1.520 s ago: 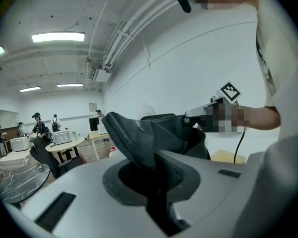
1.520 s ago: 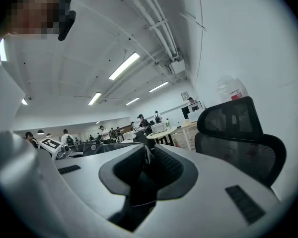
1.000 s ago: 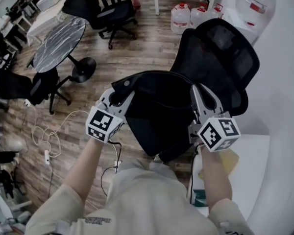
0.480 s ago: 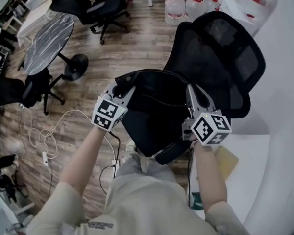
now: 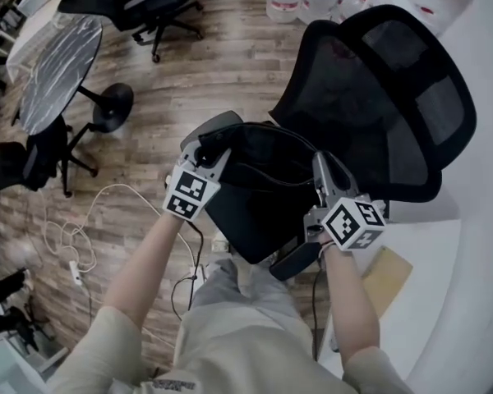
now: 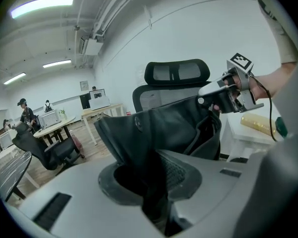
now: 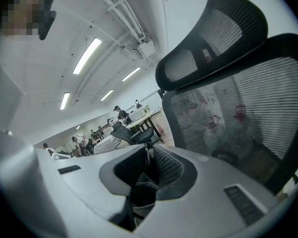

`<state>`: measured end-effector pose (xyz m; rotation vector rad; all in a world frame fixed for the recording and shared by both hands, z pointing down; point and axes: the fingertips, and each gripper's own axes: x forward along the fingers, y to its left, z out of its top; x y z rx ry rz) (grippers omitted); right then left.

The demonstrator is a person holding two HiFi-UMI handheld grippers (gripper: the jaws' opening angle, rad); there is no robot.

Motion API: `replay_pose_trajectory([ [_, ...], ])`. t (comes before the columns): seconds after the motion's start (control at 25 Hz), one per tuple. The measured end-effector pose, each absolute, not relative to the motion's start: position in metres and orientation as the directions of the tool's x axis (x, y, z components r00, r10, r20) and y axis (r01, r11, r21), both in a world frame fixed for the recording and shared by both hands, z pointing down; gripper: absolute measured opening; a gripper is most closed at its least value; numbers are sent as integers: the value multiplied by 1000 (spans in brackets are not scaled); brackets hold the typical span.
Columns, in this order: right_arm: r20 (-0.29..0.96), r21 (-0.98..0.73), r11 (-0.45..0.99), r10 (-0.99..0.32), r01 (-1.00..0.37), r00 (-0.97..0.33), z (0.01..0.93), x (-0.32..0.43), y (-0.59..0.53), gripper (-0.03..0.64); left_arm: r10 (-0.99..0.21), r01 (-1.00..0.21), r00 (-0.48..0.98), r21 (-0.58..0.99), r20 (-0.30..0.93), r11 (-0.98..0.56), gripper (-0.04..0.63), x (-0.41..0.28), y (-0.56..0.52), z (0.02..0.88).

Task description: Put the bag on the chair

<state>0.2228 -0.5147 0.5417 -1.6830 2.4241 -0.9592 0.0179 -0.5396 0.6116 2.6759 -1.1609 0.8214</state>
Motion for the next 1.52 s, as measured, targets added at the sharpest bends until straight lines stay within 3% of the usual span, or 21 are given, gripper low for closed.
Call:
replay_pose_trajectory([
  [0.52,466,-457,39,-841,-889,-277,651,208,-532,72,-526,-665,589,-2,613,-747,90,7,-563,731],
  [1.52,701,-381,-94,-678,-920,-221,815,175,-464,74,-333,-688,539,177,773,-704,121,-31,-510,889],
])
